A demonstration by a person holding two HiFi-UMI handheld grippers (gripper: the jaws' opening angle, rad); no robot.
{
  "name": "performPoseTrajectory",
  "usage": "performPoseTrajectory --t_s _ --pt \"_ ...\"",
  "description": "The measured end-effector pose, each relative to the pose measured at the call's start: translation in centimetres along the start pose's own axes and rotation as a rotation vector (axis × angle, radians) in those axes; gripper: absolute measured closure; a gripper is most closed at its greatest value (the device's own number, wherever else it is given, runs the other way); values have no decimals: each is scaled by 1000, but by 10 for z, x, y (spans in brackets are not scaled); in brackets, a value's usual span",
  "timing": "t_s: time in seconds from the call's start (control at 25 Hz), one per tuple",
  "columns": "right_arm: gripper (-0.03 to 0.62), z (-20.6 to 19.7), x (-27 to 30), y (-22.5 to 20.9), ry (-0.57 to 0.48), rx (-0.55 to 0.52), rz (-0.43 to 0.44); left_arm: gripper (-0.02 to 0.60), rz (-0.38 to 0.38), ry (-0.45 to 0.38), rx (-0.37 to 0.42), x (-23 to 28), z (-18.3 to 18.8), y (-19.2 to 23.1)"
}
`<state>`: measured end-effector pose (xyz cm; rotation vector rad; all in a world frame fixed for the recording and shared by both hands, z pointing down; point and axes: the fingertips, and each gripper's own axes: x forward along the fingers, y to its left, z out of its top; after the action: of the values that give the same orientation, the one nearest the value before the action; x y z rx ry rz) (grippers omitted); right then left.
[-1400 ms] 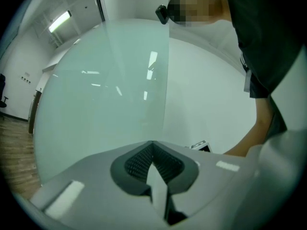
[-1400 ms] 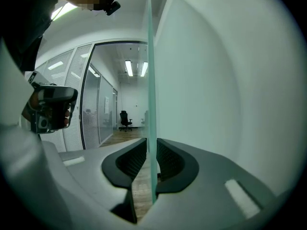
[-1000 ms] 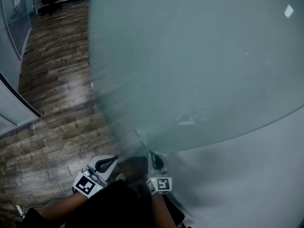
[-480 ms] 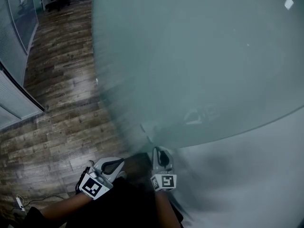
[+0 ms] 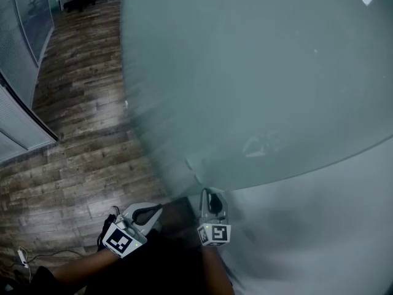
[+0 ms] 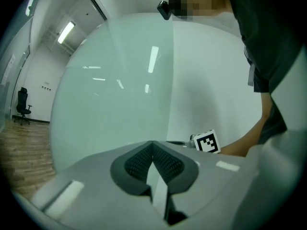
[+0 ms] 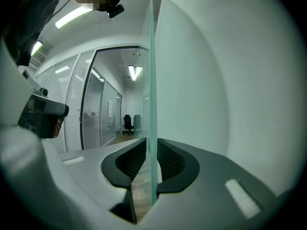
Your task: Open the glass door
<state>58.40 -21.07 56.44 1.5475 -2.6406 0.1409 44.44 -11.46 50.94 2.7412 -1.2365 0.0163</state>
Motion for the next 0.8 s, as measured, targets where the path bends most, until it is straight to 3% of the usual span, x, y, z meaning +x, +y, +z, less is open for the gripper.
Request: performPoseTrajectory --t_s 0.32,0.8 --pt "516 -4 1 -12 -16 -1 -16 581 -37 0 -7 -1 -6 -10" --pt "517 -4 3 -7 -41 0 44 581 6 11 -23 2 -9 -14"
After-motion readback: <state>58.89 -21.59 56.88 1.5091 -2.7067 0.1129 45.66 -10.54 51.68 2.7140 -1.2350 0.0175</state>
